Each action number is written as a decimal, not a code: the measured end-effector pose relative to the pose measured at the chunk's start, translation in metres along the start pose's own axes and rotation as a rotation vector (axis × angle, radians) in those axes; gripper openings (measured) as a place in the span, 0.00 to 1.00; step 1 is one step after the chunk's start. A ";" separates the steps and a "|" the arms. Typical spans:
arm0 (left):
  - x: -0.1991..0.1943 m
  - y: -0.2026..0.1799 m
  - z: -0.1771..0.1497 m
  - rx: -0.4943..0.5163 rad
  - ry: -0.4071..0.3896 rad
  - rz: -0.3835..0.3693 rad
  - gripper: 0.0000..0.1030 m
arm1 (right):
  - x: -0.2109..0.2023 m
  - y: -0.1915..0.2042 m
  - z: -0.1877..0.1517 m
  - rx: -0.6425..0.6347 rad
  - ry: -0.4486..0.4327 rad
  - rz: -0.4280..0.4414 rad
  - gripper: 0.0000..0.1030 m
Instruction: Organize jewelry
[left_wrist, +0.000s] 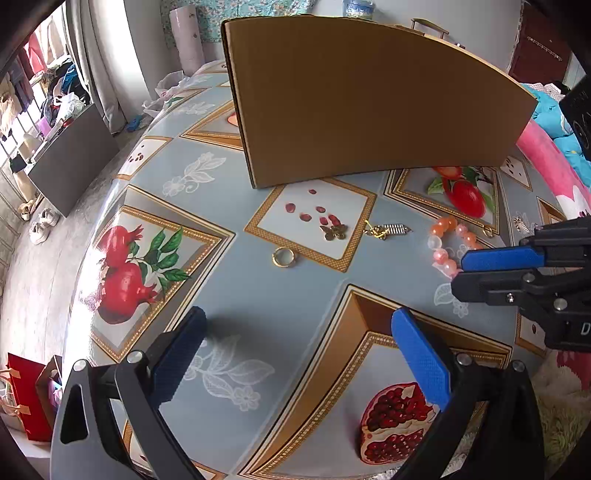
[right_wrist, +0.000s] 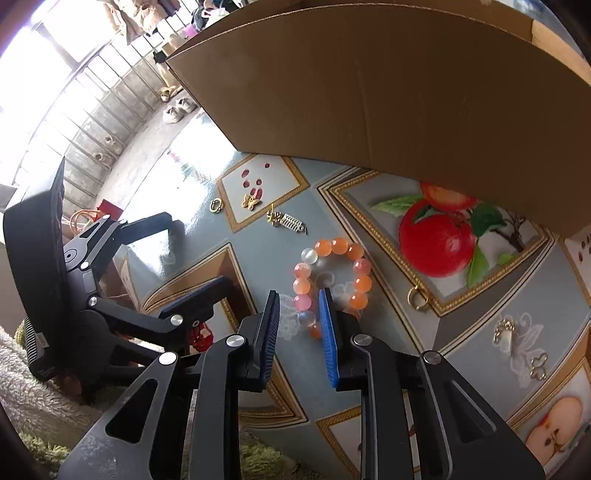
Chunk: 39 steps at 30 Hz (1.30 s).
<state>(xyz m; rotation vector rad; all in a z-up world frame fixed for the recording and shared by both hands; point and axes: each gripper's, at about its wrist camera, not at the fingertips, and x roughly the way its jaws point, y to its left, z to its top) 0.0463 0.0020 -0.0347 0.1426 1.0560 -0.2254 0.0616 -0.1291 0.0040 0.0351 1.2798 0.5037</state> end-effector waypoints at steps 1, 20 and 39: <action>0.000 0.000 0.000 0.001 -0.001 0.000 0.96 | -0.001 -0.001 -0.003 0.008 0.007 0.007 0.20; -0.009 0.007 0.006 0.009 -0.055 -0.002 0.93 | -0.039 0.001 -0.015 0.005 -0.146 -0.001 0.24; -0.005 -0.041 0.040 0.134 -0.091 -0.270 0.24 | -0.041 -0.042 -0.029 0.174 -0.181 -0.056 0.24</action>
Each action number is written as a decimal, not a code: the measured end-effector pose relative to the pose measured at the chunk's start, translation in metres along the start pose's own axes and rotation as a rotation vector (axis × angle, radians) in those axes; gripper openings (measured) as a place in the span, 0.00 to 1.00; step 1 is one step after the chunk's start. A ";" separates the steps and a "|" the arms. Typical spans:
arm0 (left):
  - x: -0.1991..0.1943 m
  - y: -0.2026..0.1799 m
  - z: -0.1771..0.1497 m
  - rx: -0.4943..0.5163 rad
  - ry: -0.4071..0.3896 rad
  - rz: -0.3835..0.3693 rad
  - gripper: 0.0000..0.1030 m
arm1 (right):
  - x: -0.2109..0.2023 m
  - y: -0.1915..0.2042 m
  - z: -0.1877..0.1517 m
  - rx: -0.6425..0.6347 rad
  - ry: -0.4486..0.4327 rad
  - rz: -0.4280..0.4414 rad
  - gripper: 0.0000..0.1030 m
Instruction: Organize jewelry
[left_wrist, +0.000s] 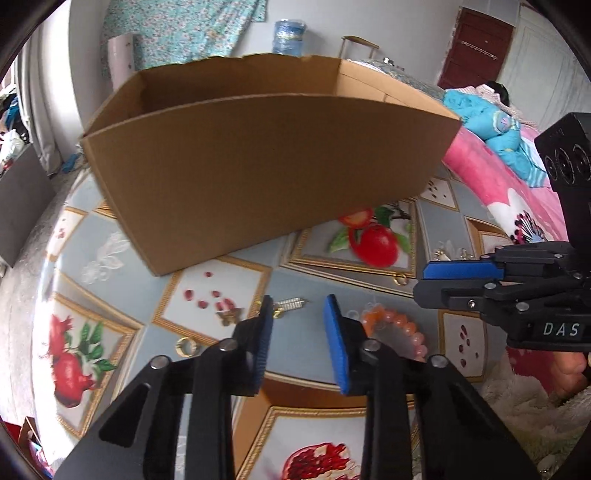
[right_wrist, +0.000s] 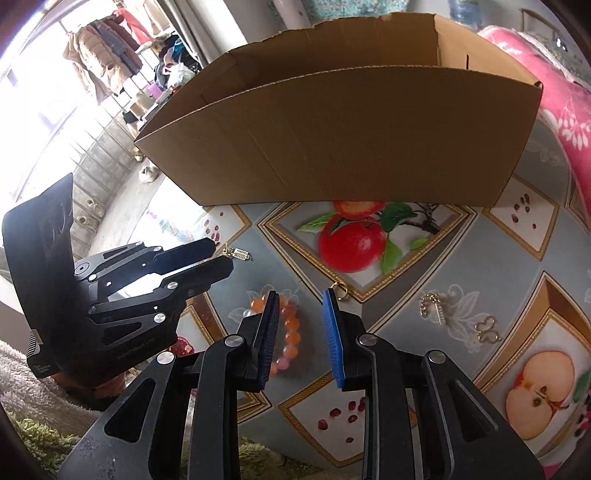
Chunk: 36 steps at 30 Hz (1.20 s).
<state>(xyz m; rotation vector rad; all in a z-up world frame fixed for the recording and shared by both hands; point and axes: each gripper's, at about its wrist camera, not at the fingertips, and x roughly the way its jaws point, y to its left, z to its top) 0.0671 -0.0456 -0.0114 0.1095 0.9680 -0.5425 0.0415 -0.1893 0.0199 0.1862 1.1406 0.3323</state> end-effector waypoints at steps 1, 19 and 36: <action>0.004 -0.002 0.001 0.006 0.013 -0.009 0.23 | 0.000 -0.003 -0.001 0.009 0.001 -0.001 0.24; 0.024 -0.003 0.010 0.029 0.049 0.033 0.22 | -0.011 -0.024 -0.011 0.067 -0.021 0.010 0.24; 0.025 -0.010 0.008 0.074 0.046 0.086 0.04 | -0.029 -0.042 -0.021 0.088 -0.063 -0.141 0.24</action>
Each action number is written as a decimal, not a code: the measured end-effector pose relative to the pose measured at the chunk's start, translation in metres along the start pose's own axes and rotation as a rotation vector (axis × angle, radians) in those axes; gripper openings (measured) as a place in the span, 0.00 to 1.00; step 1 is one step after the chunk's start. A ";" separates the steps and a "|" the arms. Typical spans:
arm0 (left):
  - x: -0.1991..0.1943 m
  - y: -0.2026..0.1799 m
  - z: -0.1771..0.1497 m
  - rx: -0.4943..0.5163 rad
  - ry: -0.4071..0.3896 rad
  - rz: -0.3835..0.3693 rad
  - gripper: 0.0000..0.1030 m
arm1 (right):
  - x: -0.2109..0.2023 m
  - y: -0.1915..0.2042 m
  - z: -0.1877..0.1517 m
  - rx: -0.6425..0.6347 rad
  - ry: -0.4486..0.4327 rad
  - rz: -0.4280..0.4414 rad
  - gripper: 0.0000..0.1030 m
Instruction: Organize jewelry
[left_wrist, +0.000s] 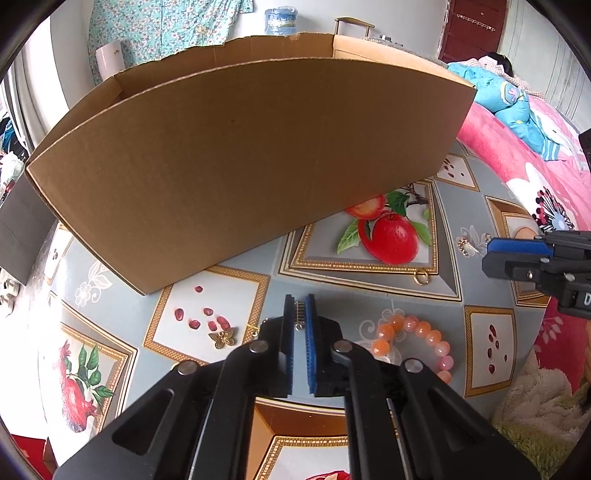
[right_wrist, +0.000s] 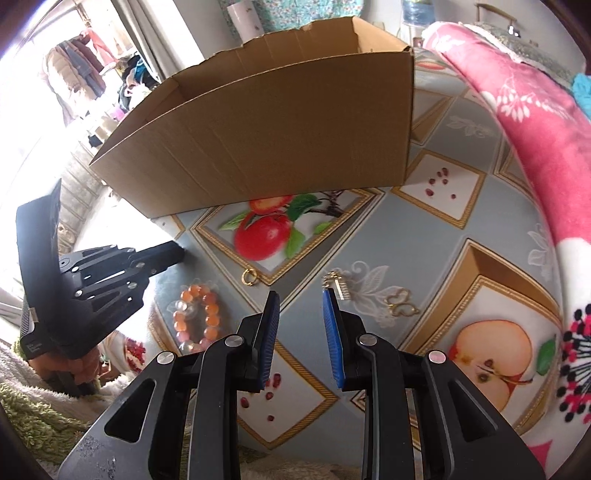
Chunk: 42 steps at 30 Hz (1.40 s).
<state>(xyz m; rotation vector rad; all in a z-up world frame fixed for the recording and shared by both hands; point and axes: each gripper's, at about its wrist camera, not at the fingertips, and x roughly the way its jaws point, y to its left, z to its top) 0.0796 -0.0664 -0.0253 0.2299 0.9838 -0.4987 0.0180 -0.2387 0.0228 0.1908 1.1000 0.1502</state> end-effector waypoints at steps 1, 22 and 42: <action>0.000 -0.001 0.000 0.002 -0.002 0.000 0.04 | -0.001 -0.001 0.001 -0.002 -0.004 -0.009 0.24; -0.006 0.002 -0.004 0.002 -0.022 -0.016 0.04 | 0.023 0.008 0.004 -0.233 0.030 -0.248 0.00; -0.087 0.005 0.015 0.029 -0.232 -0.014 0.04 | -0.063 0.001 0.030 -0.190 -0.230 -0.105 0.00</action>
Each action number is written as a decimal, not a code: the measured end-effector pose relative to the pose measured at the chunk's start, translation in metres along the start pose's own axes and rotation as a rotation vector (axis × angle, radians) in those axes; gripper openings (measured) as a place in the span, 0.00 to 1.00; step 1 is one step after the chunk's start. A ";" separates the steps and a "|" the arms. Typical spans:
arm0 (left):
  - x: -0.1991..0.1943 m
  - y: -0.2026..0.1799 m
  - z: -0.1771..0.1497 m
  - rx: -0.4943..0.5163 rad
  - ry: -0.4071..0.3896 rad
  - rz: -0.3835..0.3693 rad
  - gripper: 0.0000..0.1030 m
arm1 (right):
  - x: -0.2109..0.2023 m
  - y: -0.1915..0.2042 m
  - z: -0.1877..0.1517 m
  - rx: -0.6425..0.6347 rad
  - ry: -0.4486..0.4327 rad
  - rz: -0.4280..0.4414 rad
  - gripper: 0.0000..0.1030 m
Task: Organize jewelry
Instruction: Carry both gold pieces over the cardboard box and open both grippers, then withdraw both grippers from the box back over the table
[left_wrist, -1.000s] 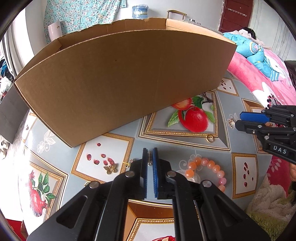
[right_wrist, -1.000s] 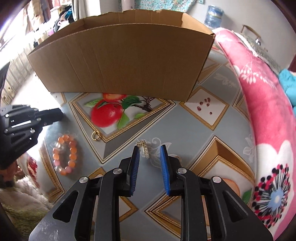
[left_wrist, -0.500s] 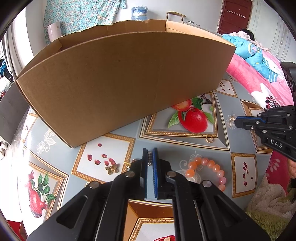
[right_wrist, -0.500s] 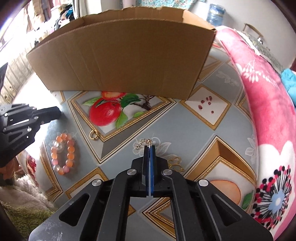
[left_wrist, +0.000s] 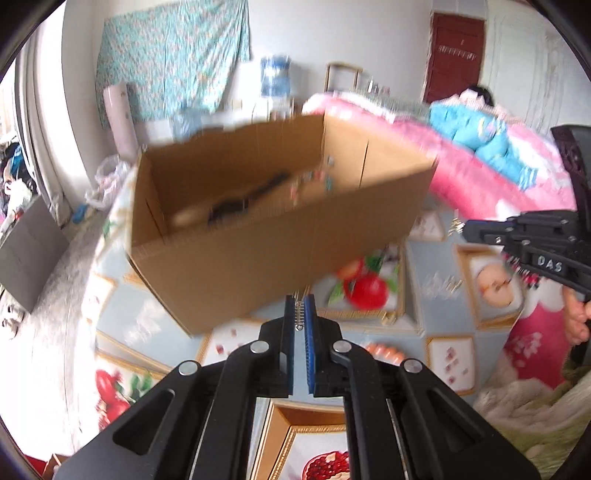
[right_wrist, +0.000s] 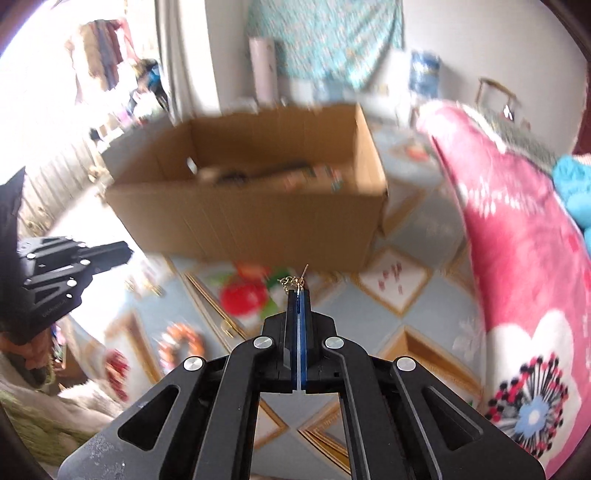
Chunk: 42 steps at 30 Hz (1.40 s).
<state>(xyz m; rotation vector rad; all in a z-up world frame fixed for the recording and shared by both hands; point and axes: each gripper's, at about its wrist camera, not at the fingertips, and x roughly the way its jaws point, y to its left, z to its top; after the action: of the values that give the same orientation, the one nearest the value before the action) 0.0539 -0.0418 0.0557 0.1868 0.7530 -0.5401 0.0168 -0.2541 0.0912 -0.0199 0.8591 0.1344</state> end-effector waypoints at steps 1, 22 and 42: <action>-0.009 0.000 0.007 0.000 -0.033 -0.005 0.04 | -0.009 0.002 0.007 -0.011 -0.041 0.023 0.00; 0.071 0.073 0.104 -0.176 0.045 -0.040 0.05 | 0.085 0.031 0.133 -0.070 -0.031 0.344 0.01; 0.038 0.093 0.099 -0.247 -0.058 -0.024 0.18 | 0.040 -0.025 0.112 0.137 -0.152 0.260 0.42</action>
<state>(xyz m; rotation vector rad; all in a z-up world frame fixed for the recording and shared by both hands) 0.1849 -0.0123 0.0983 -0.0667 0.7590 -0.4692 0.1303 -0.2665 0.1332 0.2280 0.7148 0.3162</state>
